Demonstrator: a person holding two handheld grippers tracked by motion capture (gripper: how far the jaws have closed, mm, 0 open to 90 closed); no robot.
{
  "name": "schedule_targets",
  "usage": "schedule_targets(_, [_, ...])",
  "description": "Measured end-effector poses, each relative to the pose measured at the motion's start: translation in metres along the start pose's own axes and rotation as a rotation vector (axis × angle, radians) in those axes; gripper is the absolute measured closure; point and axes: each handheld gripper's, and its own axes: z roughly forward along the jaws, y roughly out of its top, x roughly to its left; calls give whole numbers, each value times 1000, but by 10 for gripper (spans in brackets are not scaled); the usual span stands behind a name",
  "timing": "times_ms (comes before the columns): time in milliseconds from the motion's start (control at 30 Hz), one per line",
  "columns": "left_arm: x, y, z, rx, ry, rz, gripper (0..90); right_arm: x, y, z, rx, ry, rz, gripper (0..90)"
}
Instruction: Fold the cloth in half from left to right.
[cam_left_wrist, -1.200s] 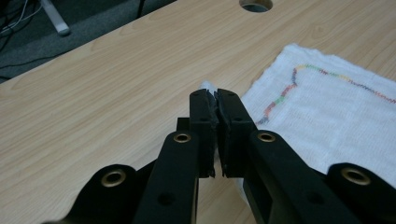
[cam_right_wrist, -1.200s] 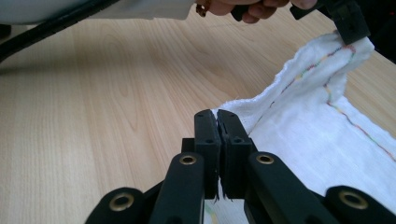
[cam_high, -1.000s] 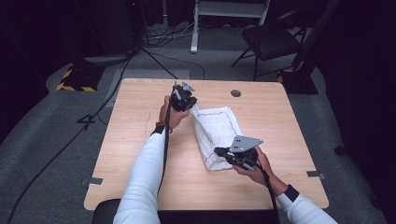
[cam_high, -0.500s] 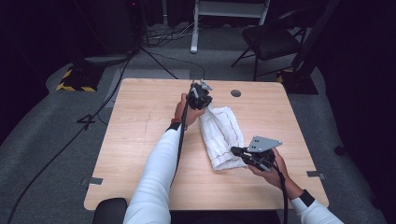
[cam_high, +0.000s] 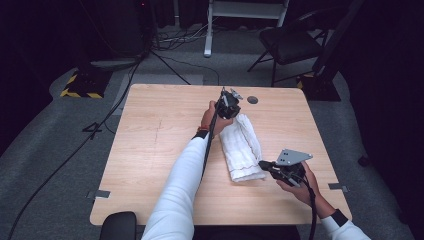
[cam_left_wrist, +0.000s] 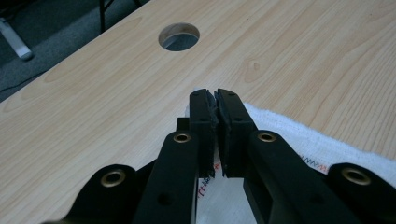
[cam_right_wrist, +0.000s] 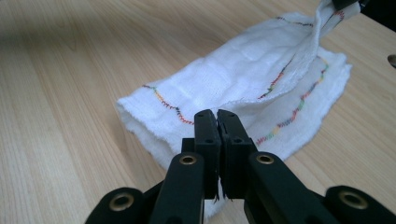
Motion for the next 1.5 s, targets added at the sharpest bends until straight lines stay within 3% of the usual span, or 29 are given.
schedule_targets(233, [-11,4,14,15,3,15,847,1,-12,2,41,3,10,881])
schedule_targets(300, [-13,4,17,13,29,2,801,1,-15,4,56,4,15,878])
schedule_targets(467, [-13,2,16,7,21,-5,705,2,-20,11,93,6,13,867])
schedule_targets(600, [-9,-3,1,-12,7,-11,643,1,-23,12,109,-10,22,817])
schedule_targets(633, [-10,-5,-4,-20,6,-14,596,-1,-25,11,119,-13,30,770])
schedule_targets(733, [-12,-13,-22,-38,-4,9,543,-3,-28,10,129,-21,43,744])
schedule_targets(867, [-21,-31,-42,-13,0,39,369,-7,-35,7,145,-18,72,642])
schedule_targets(933, [-27,-42,-49,0,-22,51,274,-12,-36,3,132,-27,96,584])
schedule_targets(1133, [-52,-76,-65,24,-120,80,223,-21,-34,-1,86,-54,114,503])
schedule_targets(1200, [-60,-85,-68,39,-174,95,217,-26,-33,3,92,-67,109,478])
schedule_targets(1333, [-76,-99,-72,69,-233,158,195,-41,-28,15,91,-96,107,462])
schedule_targets(1433, [-86,-104,-72,79,-248,185,195,-54,-25,28,90,-78,135,456])
schedule_targets(1500, [-90,-106,-70,93,-251,198,200,-57,-23,38,112,-83,113,452])
